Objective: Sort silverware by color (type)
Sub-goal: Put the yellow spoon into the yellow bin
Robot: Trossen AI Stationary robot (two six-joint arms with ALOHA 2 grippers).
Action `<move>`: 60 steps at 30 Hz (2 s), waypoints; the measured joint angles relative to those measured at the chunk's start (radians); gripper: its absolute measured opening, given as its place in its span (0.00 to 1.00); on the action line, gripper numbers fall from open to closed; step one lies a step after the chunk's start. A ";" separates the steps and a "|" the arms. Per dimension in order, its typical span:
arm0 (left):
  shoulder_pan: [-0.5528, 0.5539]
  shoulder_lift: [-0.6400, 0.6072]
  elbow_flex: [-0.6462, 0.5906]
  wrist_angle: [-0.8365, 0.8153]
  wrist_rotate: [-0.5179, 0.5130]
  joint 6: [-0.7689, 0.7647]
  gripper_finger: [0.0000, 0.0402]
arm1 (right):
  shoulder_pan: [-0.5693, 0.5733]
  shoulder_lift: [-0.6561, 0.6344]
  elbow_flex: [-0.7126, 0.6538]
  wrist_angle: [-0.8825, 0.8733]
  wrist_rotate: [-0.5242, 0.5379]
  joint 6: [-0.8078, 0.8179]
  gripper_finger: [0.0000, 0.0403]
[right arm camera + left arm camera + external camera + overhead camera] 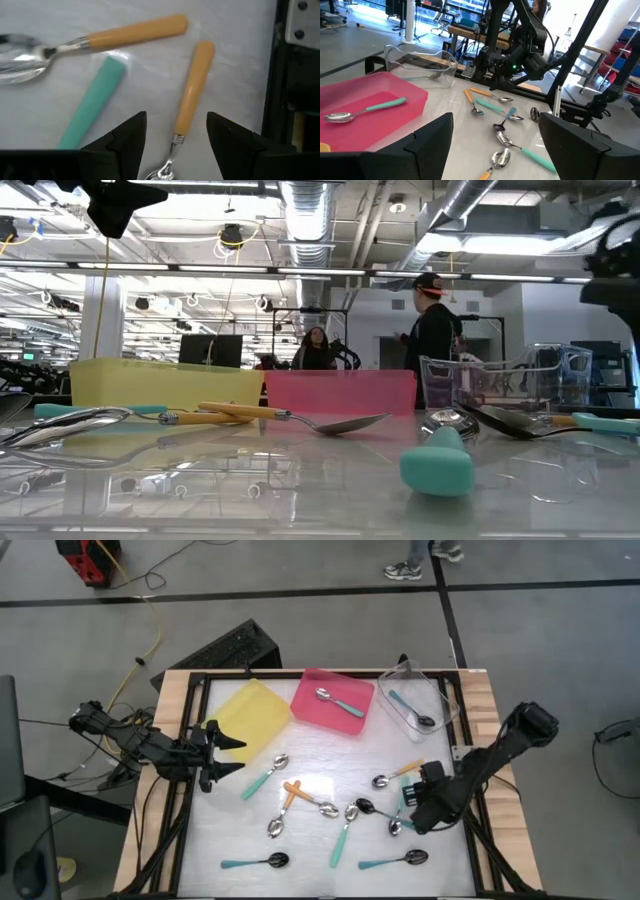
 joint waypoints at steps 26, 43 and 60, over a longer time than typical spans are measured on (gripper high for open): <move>0.000 0.000 0.000 0.000 -0.003 -0.005 0.70 | 0.013 -0.007 -0.223 0.320 -0.043 0.052 0.44; 0.000 0.000 0.000 0.000 -0.016 -0.001 0.70 | 0.015 0.000 -0.120 0.163 -0.044 0.022 0.17; 0.000 0.000 0.000 0.001 -0.033 0.008 0.70 | -0.114 -0.007 0.139 0.037 0.272 -0.220 0.17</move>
